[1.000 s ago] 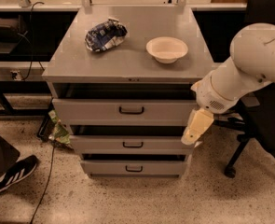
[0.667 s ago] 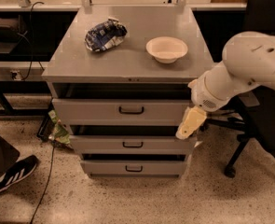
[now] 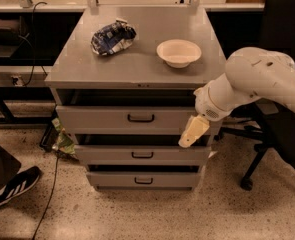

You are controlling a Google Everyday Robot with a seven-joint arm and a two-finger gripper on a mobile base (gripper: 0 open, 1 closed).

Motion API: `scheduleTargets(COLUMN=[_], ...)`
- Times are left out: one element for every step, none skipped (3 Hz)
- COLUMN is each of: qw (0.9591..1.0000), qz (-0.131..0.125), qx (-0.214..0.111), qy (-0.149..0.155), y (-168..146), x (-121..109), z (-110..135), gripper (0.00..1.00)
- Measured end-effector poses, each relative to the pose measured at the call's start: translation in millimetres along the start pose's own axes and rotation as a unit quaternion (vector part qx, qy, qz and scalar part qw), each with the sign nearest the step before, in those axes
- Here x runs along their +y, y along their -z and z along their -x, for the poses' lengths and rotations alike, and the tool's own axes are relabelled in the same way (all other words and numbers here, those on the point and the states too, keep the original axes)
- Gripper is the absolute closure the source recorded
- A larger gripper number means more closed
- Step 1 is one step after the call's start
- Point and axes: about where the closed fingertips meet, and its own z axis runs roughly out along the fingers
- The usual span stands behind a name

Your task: Open top drawer

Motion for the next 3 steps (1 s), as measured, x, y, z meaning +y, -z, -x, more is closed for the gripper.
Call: scheduleTargets(qw=[0.9999,0.9998,0.9998], qz=[0.005,0.008,0.007], qx=[0.008,0.014,0.010], qy=[0.005,-0.008,-0.018], y=[-3,-16,-27], x=[2,5,3], z=[0,-7,-11], gripper=[0.00,0.00,0.00])
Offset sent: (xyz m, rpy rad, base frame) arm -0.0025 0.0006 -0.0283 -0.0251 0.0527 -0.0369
